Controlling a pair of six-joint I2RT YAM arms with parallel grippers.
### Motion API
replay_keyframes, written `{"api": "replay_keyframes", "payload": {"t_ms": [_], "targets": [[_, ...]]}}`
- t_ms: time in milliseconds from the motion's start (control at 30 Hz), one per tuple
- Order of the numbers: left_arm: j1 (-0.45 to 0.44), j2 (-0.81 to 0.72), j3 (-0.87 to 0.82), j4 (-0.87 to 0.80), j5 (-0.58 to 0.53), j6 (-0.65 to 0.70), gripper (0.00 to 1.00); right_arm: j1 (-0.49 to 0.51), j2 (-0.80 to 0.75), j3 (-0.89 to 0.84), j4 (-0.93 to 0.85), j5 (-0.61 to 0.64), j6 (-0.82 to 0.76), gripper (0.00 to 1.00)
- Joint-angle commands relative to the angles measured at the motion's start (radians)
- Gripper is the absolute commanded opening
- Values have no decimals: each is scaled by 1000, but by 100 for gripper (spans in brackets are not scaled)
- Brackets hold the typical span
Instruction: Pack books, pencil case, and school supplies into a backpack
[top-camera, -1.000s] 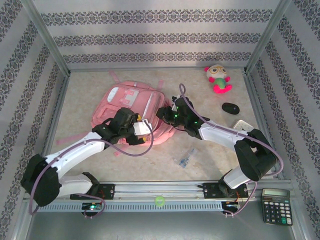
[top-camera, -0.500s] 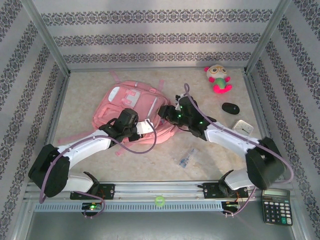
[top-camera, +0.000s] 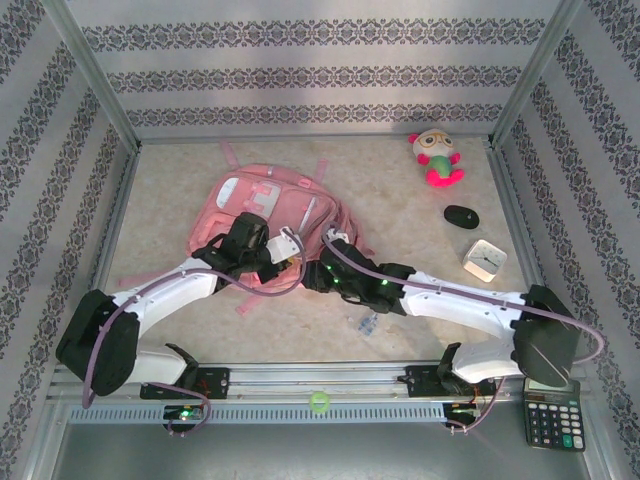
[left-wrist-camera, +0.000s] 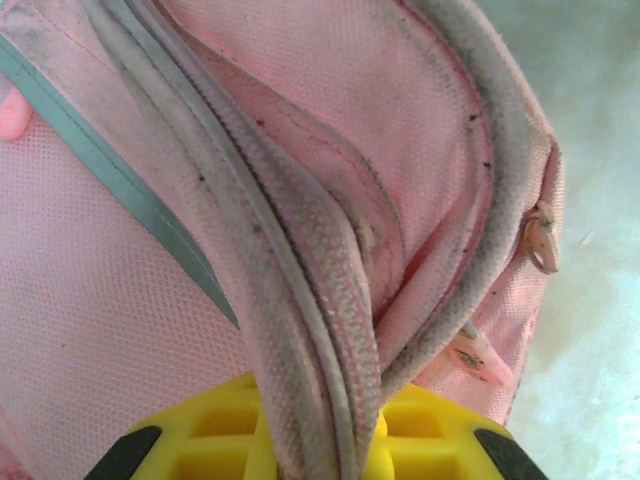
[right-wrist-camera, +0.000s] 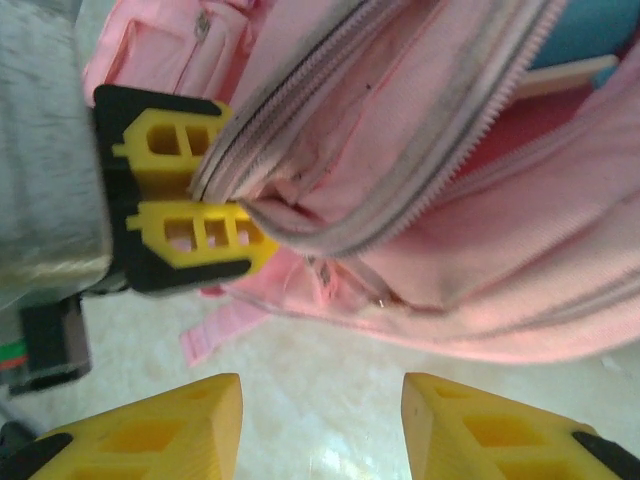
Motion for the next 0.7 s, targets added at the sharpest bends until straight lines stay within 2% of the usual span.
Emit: {"api": "replay_keyframes", "payload": {"t_ms": [0,133,333,467,567,667], "targets": [[10,27,39,-53,191,-142,1,1,48,-15,195,43,-50,44],[17,51,59,-74,234,-176,1,-3,116,-5,255,19,-28,40],[26,58,74,-84,257,-187,1,-11,141,-45,255,166,34,37],[36,54,75,-73,271,-204,1,-23,173,-39,272,143,6,34],[52,59,79,-68,290,-224,1,-20,173,-52,265,156,1,25],[57,58,79,-62,318,-234,1,-19,174,-64,237,203,27,25]]}}
